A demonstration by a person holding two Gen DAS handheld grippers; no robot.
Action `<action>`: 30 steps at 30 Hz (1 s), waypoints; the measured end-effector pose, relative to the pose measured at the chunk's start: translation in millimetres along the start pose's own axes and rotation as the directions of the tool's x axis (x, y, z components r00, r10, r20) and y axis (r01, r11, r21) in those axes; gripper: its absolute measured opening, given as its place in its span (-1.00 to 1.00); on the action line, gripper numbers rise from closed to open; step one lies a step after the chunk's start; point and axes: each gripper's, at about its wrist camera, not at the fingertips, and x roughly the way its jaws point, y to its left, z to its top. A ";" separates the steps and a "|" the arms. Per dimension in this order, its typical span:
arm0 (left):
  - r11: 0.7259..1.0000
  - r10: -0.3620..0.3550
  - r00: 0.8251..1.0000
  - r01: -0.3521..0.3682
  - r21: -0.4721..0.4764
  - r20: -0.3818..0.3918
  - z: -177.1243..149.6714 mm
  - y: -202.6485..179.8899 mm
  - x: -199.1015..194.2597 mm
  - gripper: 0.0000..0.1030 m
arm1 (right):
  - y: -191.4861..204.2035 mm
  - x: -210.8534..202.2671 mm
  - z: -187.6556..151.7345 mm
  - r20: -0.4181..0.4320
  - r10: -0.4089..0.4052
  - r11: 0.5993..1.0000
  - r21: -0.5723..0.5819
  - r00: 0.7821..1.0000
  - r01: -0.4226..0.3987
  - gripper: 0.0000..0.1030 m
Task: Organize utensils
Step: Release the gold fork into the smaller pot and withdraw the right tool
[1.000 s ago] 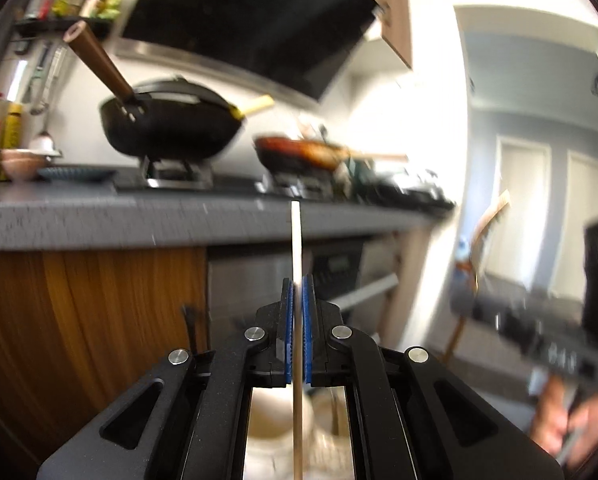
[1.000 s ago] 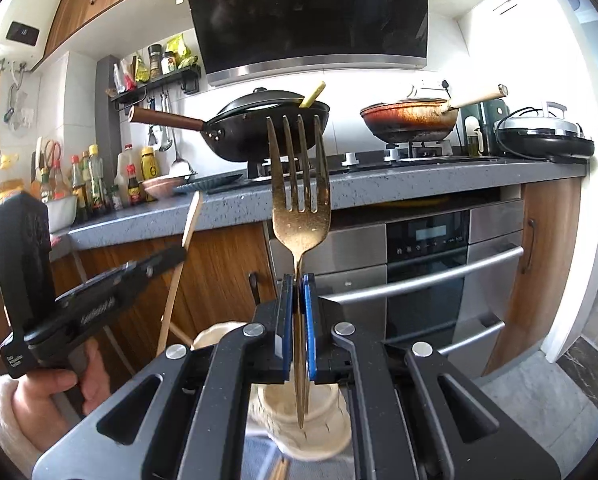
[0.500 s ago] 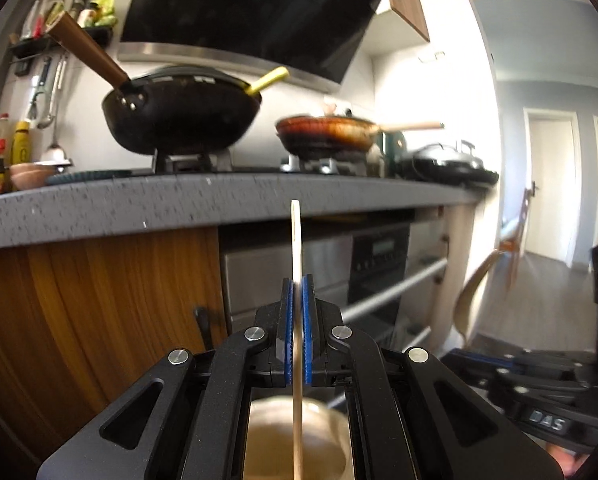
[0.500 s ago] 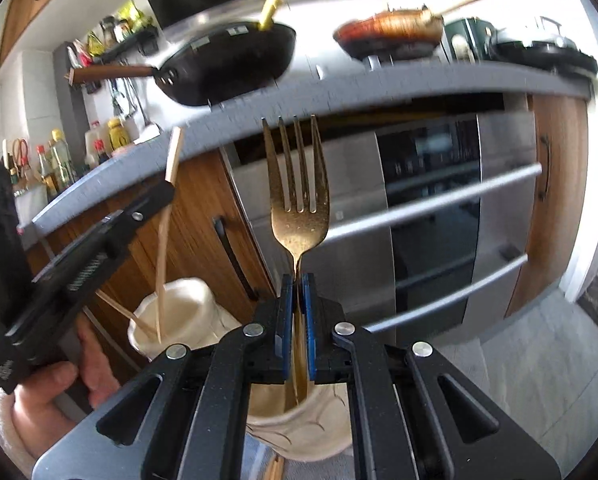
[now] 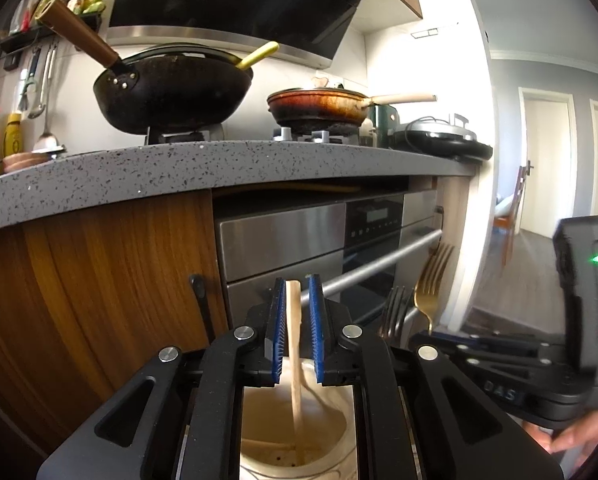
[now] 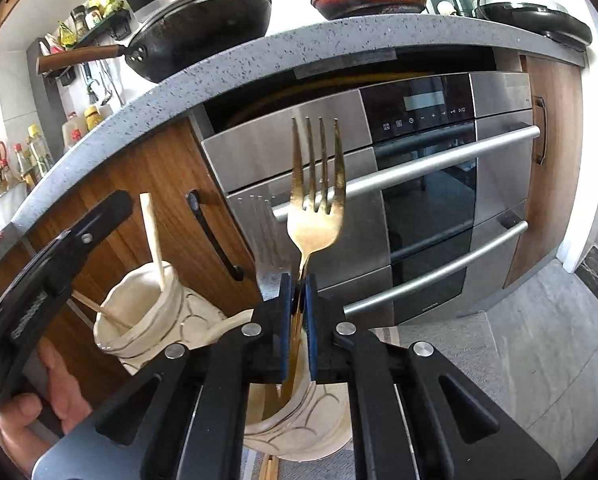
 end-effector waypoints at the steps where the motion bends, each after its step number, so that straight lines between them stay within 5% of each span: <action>1: 1.000 -0.003 1.000 0.003 0.003 -0.003 0.0 -0.7 -1.6 -0.73 | 0.5 0.6 0.0 -0.003 -0.001 1.000 -0.004 1.000 0.001 -0.87; 6: 1.000 -0.008 1.000 0.008 0.005 -0.002 2.0 -1.8 -10.4 -0.58 | 1.6 -4.6 -0.3 0.000 0.000 1.000 -0.008 1.000 0.000 -0.82; 9: 1.000 -0.019 1.000 0.019 -0.005 0.001 4.7 -0.9 -24.5 -0.32 | 0.1 -23.9 -1.4 0.032 0.005 1.000 -0.019 0.999 -0.005 -0.21; 11: 1.000 -0.012 1.000 0.012 -0.009 0.013 5.3 -1.0 -35.7 0.18 | -1.8 -41.2 -3.4 0.062 0.001 1.000 -0.028 0.998 0.001 -0.09; 16: 1.000 -0.006 1.000 0.005 0.015 0.027 2.3 -6.1 -66.7 0.67 | -15.7 -85.1 -13.6 0.087 -0.032 0.999 -0.029 0.996 0.035 0.76; 18: 1.000 0.000 1.000 0.000 0.018 0.018 -0.2 -8.4 -77.4 0.83 | -22.0 -99.9 -19.5 0.092 -0.051 0.998 -0.036 0.994 0.054 0.91; 25: 0.999 -0.030 0.994 0.028 -0.022 -0.105 -29.3 -14.1 -93.2 0.90 | -42.8 -126.2 -54.9 0.014 -0.136 0.990 -0.046 0.991 0.136 0.90; 30: 0.998 -0.010 0.964 -0.006 -0.062 -0.265 -71.7 -18.5 -87.4 0.90 | -55.9 -134.0 -82.3 -0.040 -0.185 0.981 -0.062 0.982 0.182 0.90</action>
